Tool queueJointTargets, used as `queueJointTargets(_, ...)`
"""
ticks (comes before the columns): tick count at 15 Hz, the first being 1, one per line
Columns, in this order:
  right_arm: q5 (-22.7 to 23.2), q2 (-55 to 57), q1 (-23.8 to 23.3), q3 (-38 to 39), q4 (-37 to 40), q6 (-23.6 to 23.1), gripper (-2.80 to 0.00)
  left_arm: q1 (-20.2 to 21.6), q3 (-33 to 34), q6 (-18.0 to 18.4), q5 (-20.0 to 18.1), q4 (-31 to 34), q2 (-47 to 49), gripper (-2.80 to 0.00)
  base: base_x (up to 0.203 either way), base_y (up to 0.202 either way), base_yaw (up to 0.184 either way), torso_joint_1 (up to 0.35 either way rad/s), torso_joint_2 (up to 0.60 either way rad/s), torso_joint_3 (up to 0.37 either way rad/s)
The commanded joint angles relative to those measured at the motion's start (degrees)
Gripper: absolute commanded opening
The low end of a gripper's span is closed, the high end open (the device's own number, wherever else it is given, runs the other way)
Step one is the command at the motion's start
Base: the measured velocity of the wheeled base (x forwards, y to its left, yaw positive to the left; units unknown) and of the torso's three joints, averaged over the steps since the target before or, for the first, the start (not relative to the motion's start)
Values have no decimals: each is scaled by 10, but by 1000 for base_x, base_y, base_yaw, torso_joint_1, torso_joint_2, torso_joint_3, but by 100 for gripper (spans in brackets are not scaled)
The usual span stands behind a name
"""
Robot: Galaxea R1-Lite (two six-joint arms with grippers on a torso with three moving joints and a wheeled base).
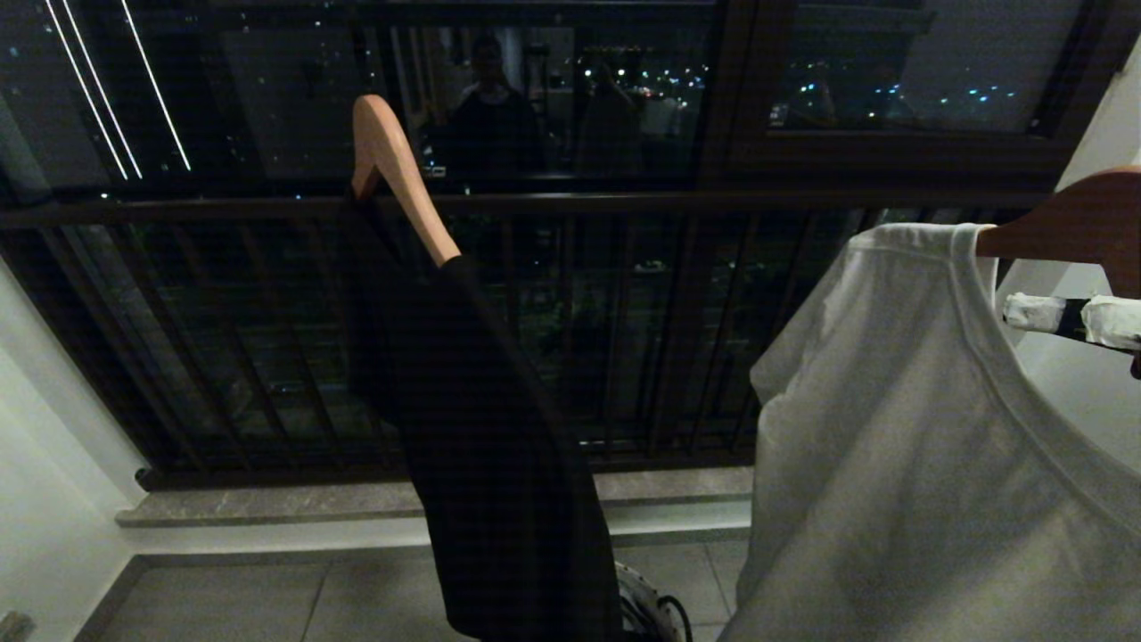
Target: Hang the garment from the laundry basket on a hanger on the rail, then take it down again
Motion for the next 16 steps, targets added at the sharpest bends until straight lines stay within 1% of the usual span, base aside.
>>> queueJointTargets(1,4,1,0,0,-3,1,-280,-1,1,0,0,0,0,-280,0,0,0,-151,322,168)
queueJointTargets(11,4,4,0,-18,-4,1,-280,0,1,0,0,0,0,-280,0,0,0,-157,331,171)
queueJointTargets(16,4,0,0,-13,-3,0,-280,0,2,1,0,0,0,-280,0,0,0,-202,426,221)
